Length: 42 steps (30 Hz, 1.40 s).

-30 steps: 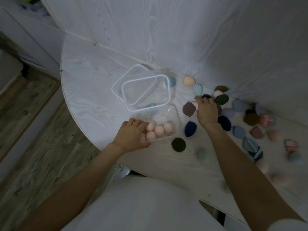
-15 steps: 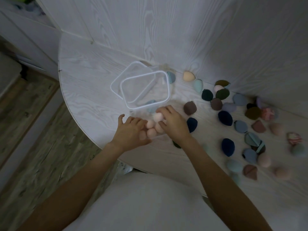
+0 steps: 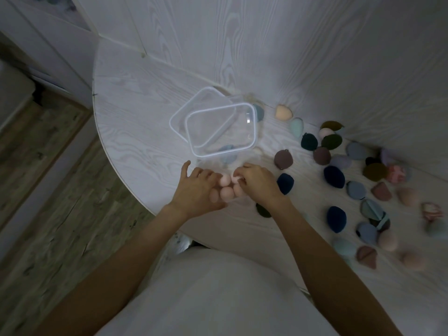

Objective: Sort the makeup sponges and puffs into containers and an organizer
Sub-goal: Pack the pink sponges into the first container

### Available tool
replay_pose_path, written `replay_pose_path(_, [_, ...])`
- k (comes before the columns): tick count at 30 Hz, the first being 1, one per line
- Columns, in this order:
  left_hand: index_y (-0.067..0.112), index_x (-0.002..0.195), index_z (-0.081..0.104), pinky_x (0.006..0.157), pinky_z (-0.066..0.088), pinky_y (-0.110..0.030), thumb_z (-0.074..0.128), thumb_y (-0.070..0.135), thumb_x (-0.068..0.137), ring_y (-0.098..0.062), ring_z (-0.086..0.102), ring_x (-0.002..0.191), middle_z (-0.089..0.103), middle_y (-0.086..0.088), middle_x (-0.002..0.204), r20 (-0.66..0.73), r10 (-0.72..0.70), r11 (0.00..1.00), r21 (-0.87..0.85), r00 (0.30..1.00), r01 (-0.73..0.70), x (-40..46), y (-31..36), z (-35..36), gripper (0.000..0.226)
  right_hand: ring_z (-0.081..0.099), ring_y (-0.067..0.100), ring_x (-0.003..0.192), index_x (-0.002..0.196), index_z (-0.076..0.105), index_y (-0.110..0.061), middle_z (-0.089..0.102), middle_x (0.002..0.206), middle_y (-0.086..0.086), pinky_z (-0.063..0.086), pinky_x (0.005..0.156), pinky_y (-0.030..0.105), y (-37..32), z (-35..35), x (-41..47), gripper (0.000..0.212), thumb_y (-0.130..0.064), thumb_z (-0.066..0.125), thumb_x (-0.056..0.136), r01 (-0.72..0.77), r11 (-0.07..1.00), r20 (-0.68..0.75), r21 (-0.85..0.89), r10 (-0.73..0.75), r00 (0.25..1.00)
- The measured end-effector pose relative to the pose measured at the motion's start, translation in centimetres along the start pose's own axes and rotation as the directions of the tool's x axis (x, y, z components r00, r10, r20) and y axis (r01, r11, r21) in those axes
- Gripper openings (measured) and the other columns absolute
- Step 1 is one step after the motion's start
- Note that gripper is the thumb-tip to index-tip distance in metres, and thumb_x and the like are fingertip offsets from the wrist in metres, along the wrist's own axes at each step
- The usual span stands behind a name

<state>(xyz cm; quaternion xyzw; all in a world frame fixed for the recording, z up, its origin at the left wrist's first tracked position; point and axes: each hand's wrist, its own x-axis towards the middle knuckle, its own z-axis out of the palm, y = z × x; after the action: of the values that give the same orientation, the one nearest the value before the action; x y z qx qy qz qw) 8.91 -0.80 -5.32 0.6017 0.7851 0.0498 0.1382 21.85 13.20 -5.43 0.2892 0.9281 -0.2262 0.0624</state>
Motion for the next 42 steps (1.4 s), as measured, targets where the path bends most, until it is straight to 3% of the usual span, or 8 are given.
replay_pose_path(12, [0.019,0.145,0.025,0.099,0.039,-0.041,0.068,0.059,0.065,-0.023,0.038,0.126,0.041,-0.002,0.139,0.065,0.113,0.973,-0.208,0.991,-0.098,1.9,2.0,0.3,0.099,0.058,0.023,0.075,0.107,0.047,-0.011,0.065,0.089,0.008,0.040,0.058,0.032,-0.2,0.5,-0.4,0.019,-0.024,0.046,0.093,-0.094,0.991,-0.091,0.090,0.102,0.991])
replay_pose_path(16, [0.025,0.145,0.024,0.096,0.038,-0.040,0.065,0.056,0.072,-0.022,0.038,0.125,0.039,0.003,0.141,0.125,0.057,0.990,-0.132,0.991,-0.041,2.2,2.5,0.6,0.089,0.062,0.020,0.092,0.115,0.049,-0.013,0.065,0.106,0.006,0.053,0.077,0.036,0.4,-0.6,-1.0,0.025,-0.020,0.054,0.092,-0.112,0.939,-0.035,0.325,0.131,0.991])
replay_pose_path(18, [0.025,0.142,0.030,0.096,0.037,-0.040,0.064,0.056,0.074,-0.022,0.037,0.126,0.038,0.004,0.142,0.144,0.045,0.994,-0.108,0.989,-0.030,2.3,2.4,0.5,0.082,0.061,0.014,0.093,0.115,0.054,-0.012,0.065,0.109,0.003,0.053,0.081,0.031,1.5,-2.0,-1.6,0.026,-0.012,0.057,0.089,-0.061,0.917,-0.159,0.394,0.133,0.978])
replay_pose_path(24, [0.024,0.138,0.038,0.092,0.040,-0.041,0.069,0.052,0.072,-0.024,0.041,0.122,0.042,0.001,0.139,0.127,0.037,0.990,-0.138,0.991,-0.019,2.7,2.3,0.7,0.079,0.059,0.020,0.094,0.107,0.063,-0.006,0.065,0.106,0.011,0.048,0.080,0.029,10.1,-5.6,-1.0,0.021,-0.006,0.054,0.089,-0.176,0.954,-0.446,0.244,0.272,0.853])
replay_pose_path(29, [0.026,0.137,0.041,0.090,0.043,-0.040,0.070,0.053,0.070,-0.024,0.043,0.121,0.044,0.001,0.138,0.118,0.019,0.988,-0.155,0.993,-0.001,3.5,3.1,0.8,0.078,0.035,0.038,0.123,0.121,0.056,-0.012,0.045,0.130,0.021,0.027,0.103,0.047,16.8,-6.5,2.1,0.031,-0.022,0.051,0.092,-0.480,0.876,-0.351,-0.051,0.435,0.829])
replay_pose_path(32, [0.027,0.137,0.040,0.090,0.043,-0.040,0.071,0.054,0.070,-0.023,0.042,0.123,0.042,0.002,0.141,0.134,0.002,0.989,-0.150,0.991,0.019,3.9,3.2,0.6,0.079,0.037,0.040,0.118,0.111,0.063,-0.007,0.045,0.126,0.024,0.027,0.103,0.050,18.8,-6.1,3.2,0.030,-0.024,0.047,0.093,-0.550,0.826,-0.361,-0.125,0.478,0.801])
replay_pose_path(38, [0.025,0.137,0.042,0.088,0.044,-0.042,0.073,0.052,0.068,-0.026,0.045,0.120,0.045,0.000,0.138,0.124,-0.010,0.987,-0.156,0.992,0.029,4.1,3.3,0.3,0.081,0.051,0.036,0.100,0.104,0.064,-0.004,0.054,0.112,0.021,0.037,0.088,0.042,16.7,-6.5,1.3,0.023,-0.009,0.062,0.082,-0.371,0.927,-0.530,-0.055,0.288,0.797])
replay_pose_path(42, [0.023,0.135,0.044,0.087,0.045,-0.042,0.072,0.052,0.069,-0.025,0.046,0.117,0.047,0.000,0.135,0.115,-0.009,0.989,-0.145,0.993,0.026,3.9,3.6,0.2,0.078,0.051,0.025,0.096,0.102,0.057,-0.012,0.051,0.111,0.012,0.045,0.079,0.034,11.0,-5.6,-1.4,0.026,-0.009,0.066,0.078,-0.142,0.963,-0.523,0.230,0.245,0.816])
